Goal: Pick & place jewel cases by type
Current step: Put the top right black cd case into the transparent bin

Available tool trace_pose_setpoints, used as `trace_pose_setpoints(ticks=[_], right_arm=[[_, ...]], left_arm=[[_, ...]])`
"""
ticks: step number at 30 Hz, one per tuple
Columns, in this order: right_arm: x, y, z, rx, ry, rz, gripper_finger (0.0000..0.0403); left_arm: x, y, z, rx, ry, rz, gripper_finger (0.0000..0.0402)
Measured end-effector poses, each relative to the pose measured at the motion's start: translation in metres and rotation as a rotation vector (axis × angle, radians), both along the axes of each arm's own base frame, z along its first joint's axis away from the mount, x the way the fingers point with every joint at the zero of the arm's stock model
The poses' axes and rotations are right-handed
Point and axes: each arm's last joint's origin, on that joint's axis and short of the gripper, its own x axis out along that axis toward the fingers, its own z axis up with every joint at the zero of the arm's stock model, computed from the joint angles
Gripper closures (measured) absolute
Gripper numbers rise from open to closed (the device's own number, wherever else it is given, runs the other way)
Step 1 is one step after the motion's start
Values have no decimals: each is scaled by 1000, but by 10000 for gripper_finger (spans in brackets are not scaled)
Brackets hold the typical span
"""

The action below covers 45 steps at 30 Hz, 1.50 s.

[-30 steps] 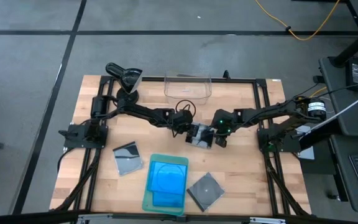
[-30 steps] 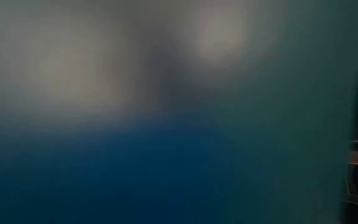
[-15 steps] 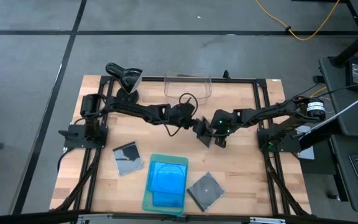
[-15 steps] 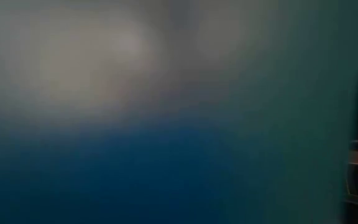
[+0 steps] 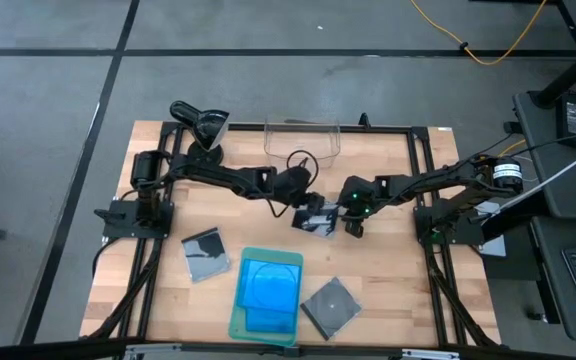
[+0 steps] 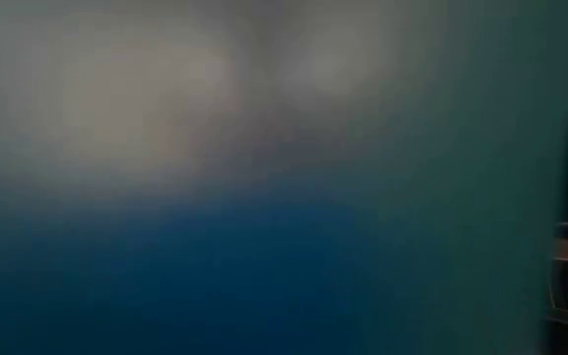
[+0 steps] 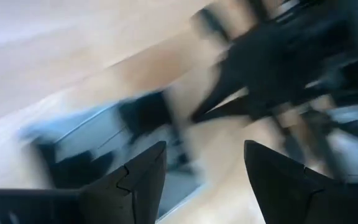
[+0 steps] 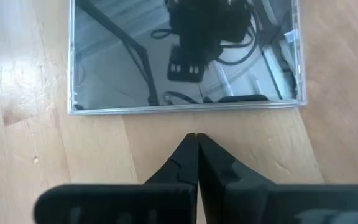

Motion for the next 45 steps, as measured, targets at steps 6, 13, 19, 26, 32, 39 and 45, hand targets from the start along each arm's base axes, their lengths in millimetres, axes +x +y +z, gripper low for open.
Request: trace_pose_setpoints(ticks=[6,13,19,26,32,39,45], right_arm=[[1,1,0,16,-8,7,399],[1,1,0,22,-17,8,399],[2,1,1,26,-25,11,399],[3,2,1,28,-34,13,399],[4,2,2,32,-44,13,399],[4,2,2,43,-50,-2,399],[4,2,2,37,-53,8,399]], left_arm=[[-24,3,-22,-24,330,42,203],[-31,-4,-35,-79,369,41,212],[-29,-13,-52,-154,384,12,212],[-33,-18,-61,-203,366,22,210],[-28,-20,-71,-223,342,1,210],[-17,-20,-79,-287,265,1,210],[-16,-20,-80,-280,257,3,209]])
